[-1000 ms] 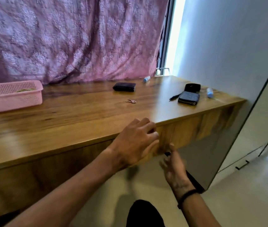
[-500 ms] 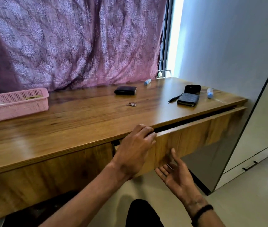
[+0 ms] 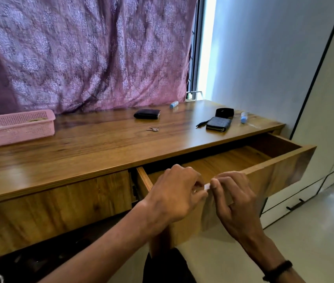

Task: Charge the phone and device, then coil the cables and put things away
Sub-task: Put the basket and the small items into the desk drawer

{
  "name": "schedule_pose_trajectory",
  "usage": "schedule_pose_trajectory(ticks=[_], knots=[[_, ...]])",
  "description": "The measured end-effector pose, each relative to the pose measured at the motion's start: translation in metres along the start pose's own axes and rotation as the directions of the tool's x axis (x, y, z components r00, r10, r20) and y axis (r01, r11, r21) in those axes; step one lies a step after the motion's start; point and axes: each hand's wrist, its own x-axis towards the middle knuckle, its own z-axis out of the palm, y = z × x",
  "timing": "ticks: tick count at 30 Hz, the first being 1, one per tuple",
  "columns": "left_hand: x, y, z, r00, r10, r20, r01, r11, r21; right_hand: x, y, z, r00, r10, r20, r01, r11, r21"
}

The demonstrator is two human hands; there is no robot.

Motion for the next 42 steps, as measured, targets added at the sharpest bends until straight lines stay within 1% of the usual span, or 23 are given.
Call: schedule_pose_trajectory(ticks=[3,6,9,15,17,19,22,24,26,28,30,32,34,36,37,38,39,40,42], knots=[[-0.001,0.016,-0.002,0.999,0.025,0.041,-0.024,1.0,-0.019,0.015,-0.002,-0.014,0.999,0.036,0.019,-0.036,0.999,0.024],[-0.002,0.029,-0.005,0.993,0.059,0.105,-0.052,0.996,-0.073,0.021,-0.005,-0.024,0.995,0.068,0.075,-0.072,0.996,0.058],[-0.003,0.036,-0.007,0.985,0.109,0.135,-0.094,0.99,-0.109,0.02,-0.005,-0.033,0.989,0.084,0.118,-0.091,0.994,0.054],[-0.011,0.04,-0.006,0.979,0.159,0.131,-0.14,0.98,-0.138,0.025,-0.011,-0.048,0.966,0.114,0.232,-0.131,0.99,0.056],[-0.01,0.038,-0.01,0.979,0.15,0.139,-0.128,0.979,-0.159,0.031,-0.015,-0.05,0.956,0.122,0.268,-0.152,0.984,0.094],[-0.009,0.031,-0.02,0.983,0.137,0.124,-0.112,0.975,-0.192,0.043,-0.023,-0.045,0.946,0.101,0.307,-0.14,0.984,0.11],[-0.013,0.013,-0.048,0.991,0.098,0.093,-0.082,0.983,-0.162,0.071,-0.041,-0.025,0.931,0.079,0.358,-0.126,0.986,0.111],[-0.018,-0.006,-0.077,0.998,0.061,0.024,-0.059,0.994,-0.093,0.095,-0.062,-0.001,0.915,0.052,0.401,-0.111,0.986,0.125],[-0.025,-0.033,-0.108,0.999,0.001,-0.038,-0.002,1.0,-0.022,0.122,-0.088,0.033,0.887,0.012,0.462,-0.097,0.982,0.16],[-0.032,-0.065,-0.137,0.994,-0.071,-0.083,0.074,0.997,0.027,0.148,-0.114,0.071,0.864,-0.068,0.499,-0.061,0.97,0.237],[-0.042,-0.1,-0.164,0.978,-0.152,-0.143,0.165,0.983,0.084,0.171,-0.141,0.111,0.857,-0.155,0.492,-0.005,0.951,0.309],[-0.048,-0.134,-0.187,0.955,-0.213,-0.206,0.242,0.963,0.122,0.192,-0.165,0.149,0.843,-0.212,0.494,0.028,0.935,0.354],[-0.055,-0.174,-0.214,0.904,-0.293,-0.31,0.352,0.924,0.152,0.212,-0.192,0.19,0.82,-0.252,0.514,0.029,0.915,0.402],[-0.062,-0.214,-0.243,0.815,-0.383,-0.435,0.479,0.867,0.134,0.23,-0.218,0.23,0.814,-0.242,0.528,0.01,0.915,0.404],[-0.065,-0.234,-0.256,0.756,-0.433,-0.492,0.549,0.828,0.115,0.236,-0.229,0.247,0.808,-0.224,0.545,-0.012,0.918,0.396],[-0.07,-0.254,-0.27,0.672,-0.486,-0.559,0.625,0.777,0.074,0.244,-0.24,0.267,0.791,-0.211,0.574,-0.036,0.921,0.388],[-0.075,-0.273,-0.284,0.566,-0.539,-0.624,0.694,0.72,0.006,0.251,-0.25,0.285,0.771,-0.19,0.607,-0.065,0.926,0.372],[-0.081,-0.291,-0.297,0.444,-0.595,-0.67,0.74,0.665,-0.1,0.258,-0.259,0.3,0.755,-0.166,0.634,-0.093,0.931,0.353],[-0.095,-0.322,-0.316,0.223,-0.709,-0.669,0.772,0.548,-0.322,0.267,-0.268,0.327,0.737,-0.106,0.667,-0.125,0.949,0.289]])
